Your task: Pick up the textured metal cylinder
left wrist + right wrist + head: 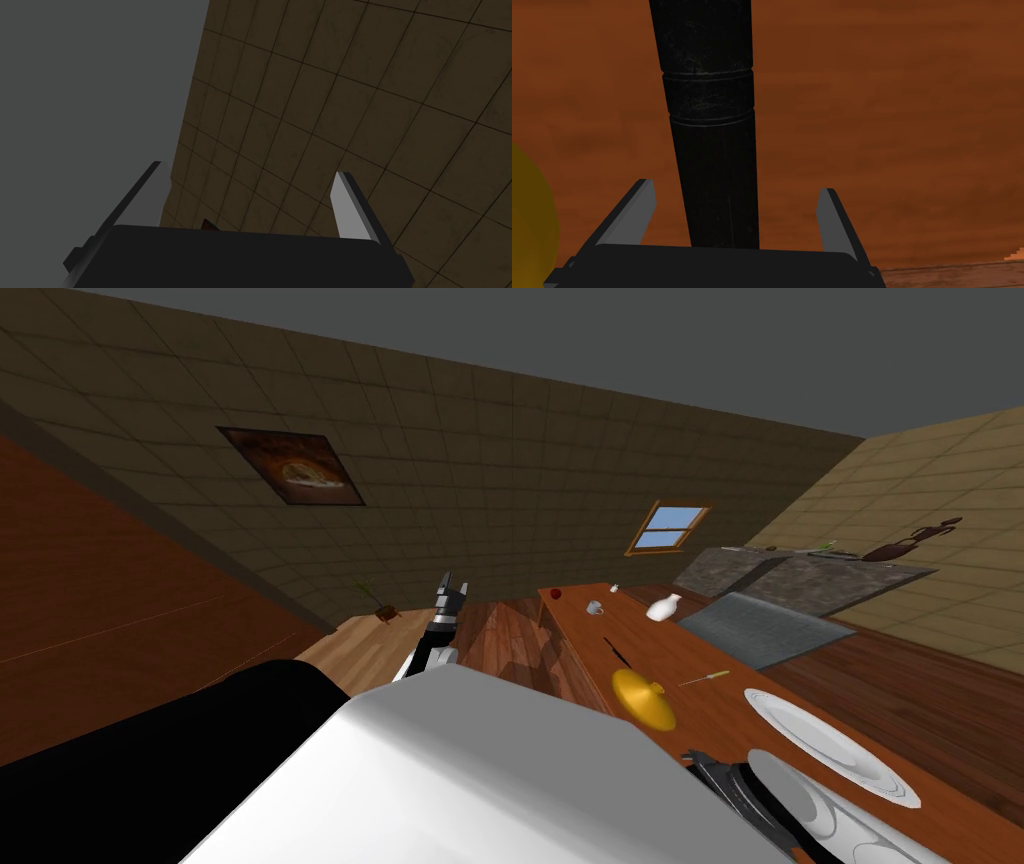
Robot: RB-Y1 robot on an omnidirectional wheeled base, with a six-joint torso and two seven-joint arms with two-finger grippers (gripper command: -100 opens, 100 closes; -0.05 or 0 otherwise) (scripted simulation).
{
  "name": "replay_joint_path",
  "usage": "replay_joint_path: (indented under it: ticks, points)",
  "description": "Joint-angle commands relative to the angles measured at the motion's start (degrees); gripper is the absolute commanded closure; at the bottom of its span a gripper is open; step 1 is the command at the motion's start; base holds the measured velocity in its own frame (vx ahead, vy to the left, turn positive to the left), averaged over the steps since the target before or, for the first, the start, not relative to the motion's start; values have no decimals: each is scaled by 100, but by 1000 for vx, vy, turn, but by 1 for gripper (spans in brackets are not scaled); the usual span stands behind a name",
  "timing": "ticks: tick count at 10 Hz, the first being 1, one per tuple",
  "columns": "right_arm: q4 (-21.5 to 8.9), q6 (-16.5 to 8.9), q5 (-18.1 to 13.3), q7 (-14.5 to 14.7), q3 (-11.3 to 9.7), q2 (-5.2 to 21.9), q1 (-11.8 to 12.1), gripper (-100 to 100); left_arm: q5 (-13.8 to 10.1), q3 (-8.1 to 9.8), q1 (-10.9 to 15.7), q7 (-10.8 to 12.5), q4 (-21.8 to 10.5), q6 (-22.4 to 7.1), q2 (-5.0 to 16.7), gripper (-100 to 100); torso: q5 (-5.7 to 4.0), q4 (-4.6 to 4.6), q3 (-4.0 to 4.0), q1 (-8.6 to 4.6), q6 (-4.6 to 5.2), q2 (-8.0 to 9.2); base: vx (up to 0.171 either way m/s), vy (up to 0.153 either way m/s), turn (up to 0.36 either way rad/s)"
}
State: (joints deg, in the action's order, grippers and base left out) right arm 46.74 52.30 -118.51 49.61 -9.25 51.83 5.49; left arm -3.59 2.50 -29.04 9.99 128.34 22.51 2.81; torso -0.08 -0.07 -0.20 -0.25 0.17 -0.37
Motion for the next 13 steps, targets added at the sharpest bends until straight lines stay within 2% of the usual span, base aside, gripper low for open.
replay_joint_path:
  ticks: [1,2,4,5,6,8,9,10,11,12,13]
  points:
    - [224,-72,-7,-117,-66,24,92,-100,0,0,0,0,0,0,0,0,0,0,0,0,0,0,51,-23,-43]
    - [391,-182,-47,-359,-205,79,297,-100,0,0,0,0,0,0,0,0,1,1,1,2,-3,2,73,-43,-57]
    - [556,-182,-47,-359,-205,79,297,-100,0,0,0,0,0,0,0,0,0,1,1,-3,-3,2,36,-26,-14]
    - [738,-292,-86,-601,-344,134,503,-100,0,0,1,0,0,0,0,0,1,3,6,5,-4,12,35,-23,-52]
    - [888,-292,-86,-601,-344,134,503,-100,0,0,0,0,0,0,0,0,1,3,7,3,0,11,44,-21,-43]
    - [1362,-512,-165,-1041,-622,243,913,-100,0,0,0,0,0,0,0,0,1,1,3,3,0,4,78,-37,-81]
    - [1551,-512,-165,-1086,-622,243,913,-100,0,0,0,0,0,0,0,0,-1,-1,-3,-5,-1,-6,70,-48,-28]
    - [1731,-622,-204,-1324,-761,298,1119,-100,0,0,0,0,0,0,0,0,-1,0,-2,-6,-5,-3,62,-50,-51]
    - [1883,-622,-204,-1328,-761,298,1119,-100,0,0,0,0,0,0,0,0,-1,0,0,-7,-1,0,50,-35,-32]
    - [2086,-732,-244,-1570,-900,352,1324,-100,0,0,1,0,0,0,0,0,-1,1,2,-2,-5,3,56,-31,-56]
    - [2215,-732,-244,-1570,-900,352,1324,-100,0,0,0,0,0,0,0,0,0,1,2,0,-2,4,52,-24,-36]
